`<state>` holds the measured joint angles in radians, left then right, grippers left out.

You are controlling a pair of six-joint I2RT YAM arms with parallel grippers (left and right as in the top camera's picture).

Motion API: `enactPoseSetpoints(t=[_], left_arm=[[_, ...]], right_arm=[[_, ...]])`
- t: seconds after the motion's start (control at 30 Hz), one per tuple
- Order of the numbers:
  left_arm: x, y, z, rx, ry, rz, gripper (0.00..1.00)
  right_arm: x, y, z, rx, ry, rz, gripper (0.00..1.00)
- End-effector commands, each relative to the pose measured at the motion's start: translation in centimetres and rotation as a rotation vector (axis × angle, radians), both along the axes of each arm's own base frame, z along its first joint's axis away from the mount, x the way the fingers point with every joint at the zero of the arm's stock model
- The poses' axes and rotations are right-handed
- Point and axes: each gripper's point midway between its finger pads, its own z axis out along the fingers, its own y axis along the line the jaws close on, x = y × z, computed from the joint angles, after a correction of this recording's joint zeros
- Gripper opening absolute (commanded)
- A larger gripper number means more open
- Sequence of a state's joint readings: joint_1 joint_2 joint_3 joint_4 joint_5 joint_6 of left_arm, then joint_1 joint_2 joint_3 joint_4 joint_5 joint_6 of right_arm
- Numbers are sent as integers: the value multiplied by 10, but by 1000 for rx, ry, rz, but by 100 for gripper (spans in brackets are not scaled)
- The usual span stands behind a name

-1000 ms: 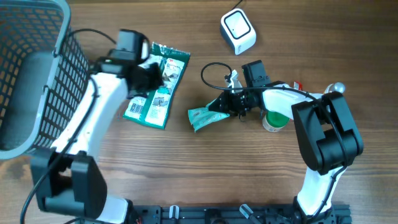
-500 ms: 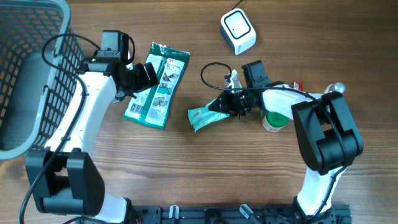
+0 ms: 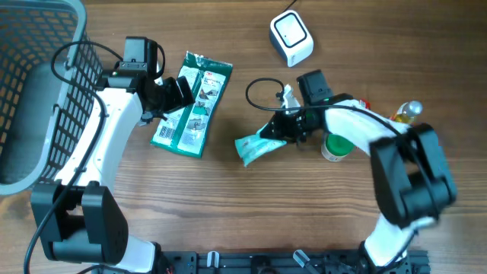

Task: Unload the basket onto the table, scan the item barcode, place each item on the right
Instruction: 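Raise the sachet with the right gripper up to the white scanner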

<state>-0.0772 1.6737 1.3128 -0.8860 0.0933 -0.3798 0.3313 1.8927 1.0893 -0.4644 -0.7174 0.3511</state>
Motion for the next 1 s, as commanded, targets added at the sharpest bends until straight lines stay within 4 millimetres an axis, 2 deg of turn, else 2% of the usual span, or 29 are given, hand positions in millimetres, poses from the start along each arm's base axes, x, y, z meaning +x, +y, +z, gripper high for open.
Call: enactPoseSetpoints(t=[0.0, 0.07, 0.13, 0.17, 0.23, 0.33, 0.4, 0.53, 0.6, 0.67, 0.8, 0.97], left_arm=[[0, 3, -4, 18, 7, 2, 100], [0, 3, -4, 18, 7, 2, 100], [0, 3, -4, 18, 7, 2, 100], [0, 3, -4, 18, 7, 2, 100], [0, 3, -4, 18, 7, 2, 100], [0, 3, -4, 18, 7, 2, 100], [0, 3, -4, 18, 7, 2, 100], [0, 3, -4, 18, 7, 2, 100], [0, 3, -4, 18, 7, 2, 100], [0, 3, -4, 18, 7, 2, 100], [0, 3, -4, 18, 7, 2, 100], [0, 3, -4, 18, 7, 2, 100]], right_arm=[[23, 6, 102, 41, -368, 121, 4], [19, -3, 148, 0, -494, 150, 4], [20, -16, 176, -83, -566, 148, 4], [23, -28, 197, -166, -610, 157, 4], [28, -39, 222, -249, -654, 165, 4], [47, -58, 256, -383, -741, 122, 4], [60, -71, 266, -466, -778, 77, 4], [94, -85, 254, -637, -848, 75, 4], [126, -95, 243, -798, -898, 58, 4], [148, -102, 232, -903, -914, 17, 4], [188, -101, 203, -1048, -949, 3, 4], [220, -94, 164, -1193, -982, 72, 4]])
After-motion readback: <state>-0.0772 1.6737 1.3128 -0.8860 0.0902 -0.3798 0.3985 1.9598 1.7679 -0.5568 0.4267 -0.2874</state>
